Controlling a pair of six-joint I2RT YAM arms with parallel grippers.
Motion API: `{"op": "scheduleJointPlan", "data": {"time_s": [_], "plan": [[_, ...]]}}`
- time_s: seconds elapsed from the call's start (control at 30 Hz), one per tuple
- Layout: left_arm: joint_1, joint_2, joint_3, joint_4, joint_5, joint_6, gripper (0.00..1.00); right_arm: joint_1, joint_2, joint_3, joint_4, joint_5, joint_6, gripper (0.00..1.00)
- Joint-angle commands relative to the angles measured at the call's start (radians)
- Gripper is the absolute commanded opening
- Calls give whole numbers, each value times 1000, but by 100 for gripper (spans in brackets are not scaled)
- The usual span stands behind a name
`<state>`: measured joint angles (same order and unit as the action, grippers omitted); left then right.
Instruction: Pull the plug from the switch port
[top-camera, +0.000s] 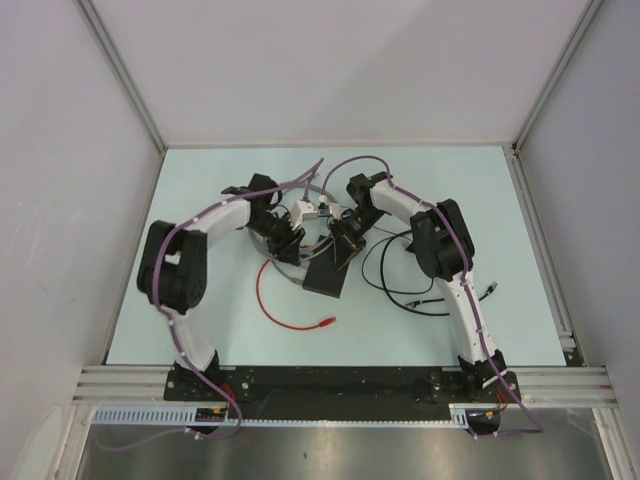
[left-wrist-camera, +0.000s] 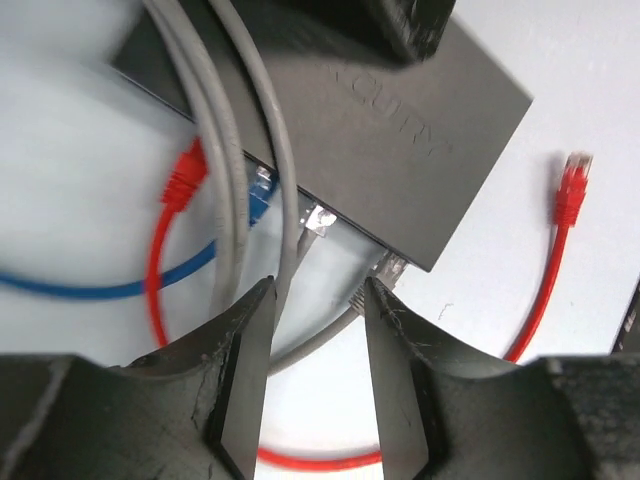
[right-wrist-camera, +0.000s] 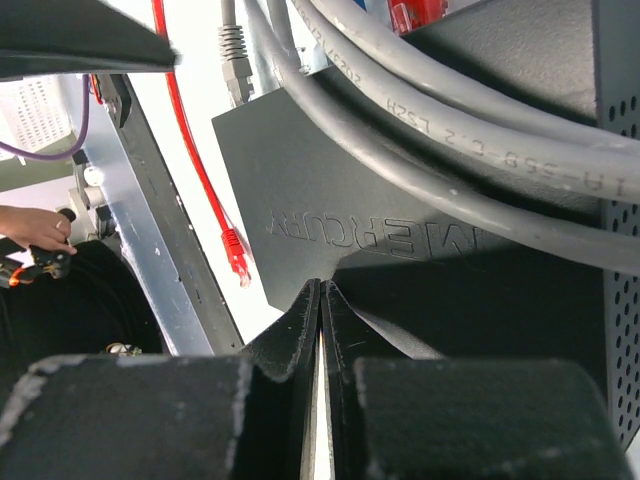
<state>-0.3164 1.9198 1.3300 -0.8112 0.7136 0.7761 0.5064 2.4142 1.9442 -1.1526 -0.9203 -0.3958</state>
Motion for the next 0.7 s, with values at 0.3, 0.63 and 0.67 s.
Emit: {"op": "scheduleJointPlan", "data": {"time_s": [0.3, 0.63, 0.67], "plan": [[-10, -62, 6, -172, 112, 72, 39, -9, 33, 12, 17, 63, -14, 6], [-24, 22, 15, -121, 37, 149, 43, -2, 20, 1, 19, 78, -15, 7], [-24, 33, 24, -121, 40, 149, 44, -2, 19, -1, 21, 80, -14, 7]]}}
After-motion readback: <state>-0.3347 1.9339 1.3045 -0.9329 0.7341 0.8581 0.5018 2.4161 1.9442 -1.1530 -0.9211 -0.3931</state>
